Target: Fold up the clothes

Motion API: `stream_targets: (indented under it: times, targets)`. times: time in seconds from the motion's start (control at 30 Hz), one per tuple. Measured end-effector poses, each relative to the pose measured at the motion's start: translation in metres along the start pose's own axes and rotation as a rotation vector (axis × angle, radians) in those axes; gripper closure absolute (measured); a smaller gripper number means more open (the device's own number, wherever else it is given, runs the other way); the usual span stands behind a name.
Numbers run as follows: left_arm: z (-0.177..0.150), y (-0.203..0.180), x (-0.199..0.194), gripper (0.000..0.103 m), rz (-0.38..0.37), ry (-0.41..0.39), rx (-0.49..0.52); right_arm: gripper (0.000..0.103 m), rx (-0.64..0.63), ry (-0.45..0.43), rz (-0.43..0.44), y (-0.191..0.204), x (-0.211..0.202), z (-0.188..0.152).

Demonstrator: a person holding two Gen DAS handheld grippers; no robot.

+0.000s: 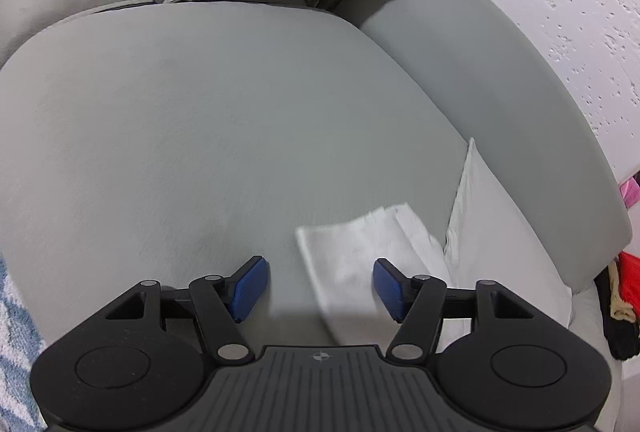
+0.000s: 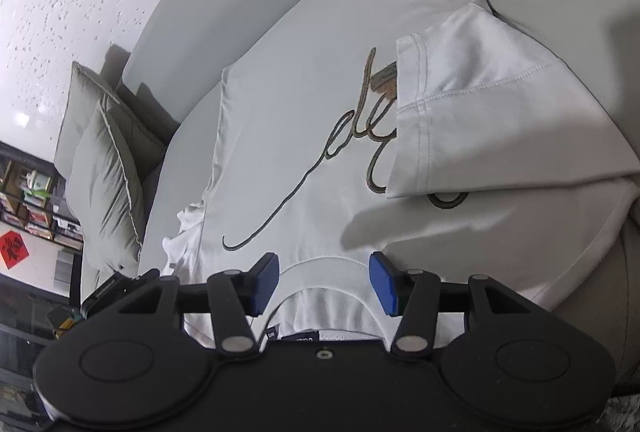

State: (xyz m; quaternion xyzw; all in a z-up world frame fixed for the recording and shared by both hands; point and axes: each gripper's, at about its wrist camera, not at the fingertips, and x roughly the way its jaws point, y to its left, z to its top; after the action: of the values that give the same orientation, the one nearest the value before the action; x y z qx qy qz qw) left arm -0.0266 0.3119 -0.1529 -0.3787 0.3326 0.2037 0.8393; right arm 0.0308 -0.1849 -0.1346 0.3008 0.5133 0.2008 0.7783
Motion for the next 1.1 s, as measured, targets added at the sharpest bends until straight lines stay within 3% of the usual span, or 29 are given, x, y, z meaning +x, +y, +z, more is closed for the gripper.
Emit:
stream_targets:
  times: [0.1, 0.23, 0.3, 0.43, 0.5, 0.6, 0.7, 0.8, 0.9, 0.97, 1.03, 1.1]
  targets:
    - [0.004, -0.003, 0.004, 0.049, 0.011, 0.004, 0.021, 0.054, -0.001, -0.009, -0.008, 0.001, 0.005, 0.001]
    - [0.002, -0.016, 0.005, 0.076, 0.051, 0.012, 0.115, 0.054, 0.006, -0.025, -0.015, 0.001, 0.007, 0.003]
    - [0.000, -0.018, 0.008, 0.082, 0.045, 0.034, 0.143, 0.054, 0.014, -0.026, -0.013, 0.000, 0.008, 0.004]
    - [0.001, -0.016, 0.007, 0.100, 0.090, 0.023, 0.109, 0.054, 0.021, -0.022, 0.000, -0.005, 0.005, 0.006]
    - [-0.001, -0.024, 0.000, 0.100, 0.123, -0.006, 0.133, 0.054, 0.028, -0.019, 0.008, -0.007, 0.005, 0.007]
    - [-0.008, -0.057, -0.017, 0.100, 0.162, -0.086, 0.276, 0.054, 0.038, -0.018, 0.019, -0.009, 0.004, 0.008]
    - [-0.024, -0.110, -0.038, 0.100, 0.180, -0.210, 0.504, 0.054, 0.049, -0.025, 0.026, -0.011, 0.001, 0.009]
    - [-0.063, -0.164, -0.055, 0.100, 0.138, -0.288, 0.738, 0.054, 0.048, -0.046, 0.020, -0.011, -0.008, 0.011]
    - [-0.118, -0.194, -0.053, 0.099, 0.085, -0.227, 0.922, 0.053, 0.044, -0.085, 0.022, -0.013, -0.021, 0.012]
    - [-0.158, -0.203, -0.038, 0.088, 0.085, -0.129, 1.037, 0.052, 0.039, -0.112, 0.022, -0.014, -0.030, 0.014]
    - [-0.187, -0.199, -0.022, 0.083, 0.120, -0.026, 1.105, 0.050, 0.036, -0.133, 0.021, -0.016, -0.037, 0.015]
    - [-0.195, -0.189, -0.021, 0.076, 0.146, 0.029, 1.101, 0.048, 0.043, -0.138, 0.025, -0.020, -0.044, 0.017]
